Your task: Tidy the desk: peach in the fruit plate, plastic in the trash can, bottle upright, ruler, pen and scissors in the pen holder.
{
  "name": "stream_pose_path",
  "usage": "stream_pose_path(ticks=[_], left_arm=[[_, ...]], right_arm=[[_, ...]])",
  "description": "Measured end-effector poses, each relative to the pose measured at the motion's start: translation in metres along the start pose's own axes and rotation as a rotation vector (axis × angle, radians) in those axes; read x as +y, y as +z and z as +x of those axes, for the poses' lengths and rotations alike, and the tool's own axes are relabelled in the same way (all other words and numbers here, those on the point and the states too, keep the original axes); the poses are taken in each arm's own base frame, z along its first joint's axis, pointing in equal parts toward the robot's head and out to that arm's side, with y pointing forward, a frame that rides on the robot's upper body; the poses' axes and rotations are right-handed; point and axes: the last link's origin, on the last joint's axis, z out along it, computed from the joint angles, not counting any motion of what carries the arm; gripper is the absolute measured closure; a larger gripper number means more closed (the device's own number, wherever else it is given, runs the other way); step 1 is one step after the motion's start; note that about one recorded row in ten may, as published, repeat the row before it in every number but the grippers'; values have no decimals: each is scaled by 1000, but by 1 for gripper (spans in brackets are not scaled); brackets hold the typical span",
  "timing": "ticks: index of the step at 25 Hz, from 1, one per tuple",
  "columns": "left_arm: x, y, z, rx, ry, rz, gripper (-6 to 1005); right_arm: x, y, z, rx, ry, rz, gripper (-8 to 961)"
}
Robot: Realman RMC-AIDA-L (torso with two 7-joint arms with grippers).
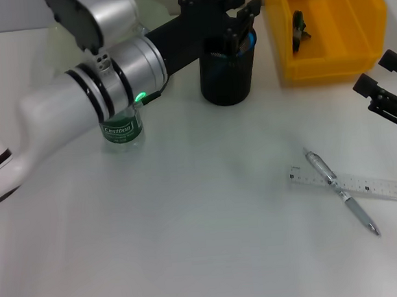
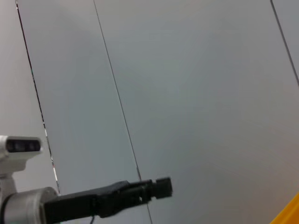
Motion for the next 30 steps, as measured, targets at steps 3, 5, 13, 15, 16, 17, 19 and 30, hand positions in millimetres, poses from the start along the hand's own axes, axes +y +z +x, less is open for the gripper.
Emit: stream_pose_path(ticks=[3, 5, 13, 15, 16, 17, 19, 30], left_arm=[[-1, -8, 1, 32, -14, -3, 697], [0, -22, 0, 77, -34, -10, 683], [12, -51, -9, 148, -14, -44, 439], [18, -60, -11, 173, -2, -63, 362], [21, -65, -12, 185, 3, -73, 323], [24, -69, -13, 199, 8, -84, 285], [29, -75, -14, 213, 16, -103, 208], [71, -98, -37, 83, 26, -415, 212]], right_arm=[[1, -2, 0, -4, 2, -2, 135], [1, -4, -1, -5, 12, 0, 135], [-2, -8, -5, -3, 15, 2, 135], [-3, -10, -10, -4, 13, -7, 135], [-3, -10, -10, -4, 13, -7, 135], [-4, -11, -12, -2, 8, -12, 135], [-5, -15, -18, 6, -2, -21, 135], [-4, -27, -77, 247, -48, -208, 135]])
